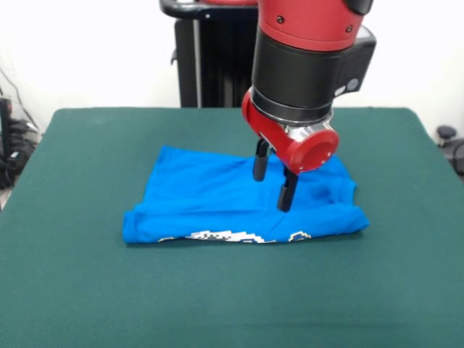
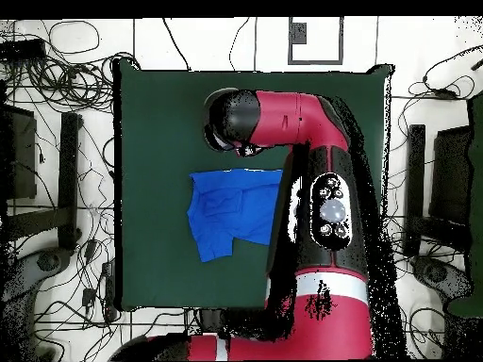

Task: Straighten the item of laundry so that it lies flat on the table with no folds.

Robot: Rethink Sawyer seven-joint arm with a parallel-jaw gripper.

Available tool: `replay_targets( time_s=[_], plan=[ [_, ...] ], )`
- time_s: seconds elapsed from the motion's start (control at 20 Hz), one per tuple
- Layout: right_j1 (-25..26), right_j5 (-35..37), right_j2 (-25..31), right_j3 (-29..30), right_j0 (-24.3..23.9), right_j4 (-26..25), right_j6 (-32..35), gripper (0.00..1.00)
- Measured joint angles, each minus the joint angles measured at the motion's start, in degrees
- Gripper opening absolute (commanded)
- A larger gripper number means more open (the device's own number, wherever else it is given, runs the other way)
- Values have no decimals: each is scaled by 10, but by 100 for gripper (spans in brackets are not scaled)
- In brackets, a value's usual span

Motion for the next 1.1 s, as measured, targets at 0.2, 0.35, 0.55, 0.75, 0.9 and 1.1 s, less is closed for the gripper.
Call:
replay_targets(
  time_s=[0.2,0.35,0.55,0.75,0.9,1.1],
  plan=[
    [4,33,0,-13,-4,0,0,100],
    [8,82,0,-30,-12,0,0,100],
    [12,114,0,-40,-19,0,0,100],
    [16,121,0,-43,-23,-3,0,100],
    [20,121,1,-44,-23,-5,0,100],
    [30,121,1,-51,-22,-9,0,100]
  ],
)
